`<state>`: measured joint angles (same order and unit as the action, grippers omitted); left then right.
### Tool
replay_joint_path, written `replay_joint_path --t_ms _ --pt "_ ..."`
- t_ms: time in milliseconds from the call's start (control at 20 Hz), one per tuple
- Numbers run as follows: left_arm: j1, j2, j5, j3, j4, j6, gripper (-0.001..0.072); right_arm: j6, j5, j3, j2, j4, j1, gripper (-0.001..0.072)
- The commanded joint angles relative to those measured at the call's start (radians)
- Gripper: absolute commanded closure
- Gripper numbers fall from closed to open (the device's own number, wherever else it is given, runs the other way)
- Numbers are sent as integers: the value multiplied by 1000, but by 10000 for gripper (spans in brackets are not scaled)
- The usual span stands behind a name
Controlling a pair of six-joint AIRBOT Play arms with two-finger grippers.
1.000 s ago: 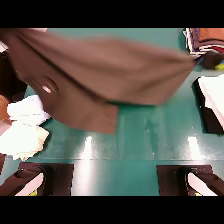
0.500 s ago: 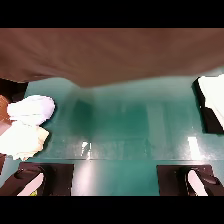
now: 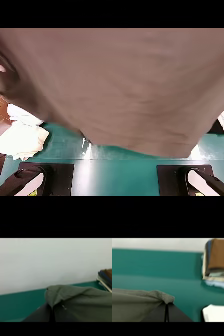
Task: Fold the shirts.
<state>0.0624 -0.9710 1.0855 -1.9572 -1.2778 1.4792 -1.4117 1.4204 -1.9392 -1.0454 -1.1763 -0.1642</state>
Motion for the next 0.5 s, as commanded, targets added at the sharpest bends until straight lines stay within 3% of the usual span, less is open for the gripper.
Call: replay_joint_path --t_ms 0,250,450 --pt "0 -146 119 130 13 -21 684 -5 25 130 -160 -109 106 697" --pt "-1 -484 35 238 29 -40 683 -5 -133 295 -418 -160 189 696" --pt "-1 -669 -45 238 23 -47 683 -13 -214 257 -584 -150 221 695"
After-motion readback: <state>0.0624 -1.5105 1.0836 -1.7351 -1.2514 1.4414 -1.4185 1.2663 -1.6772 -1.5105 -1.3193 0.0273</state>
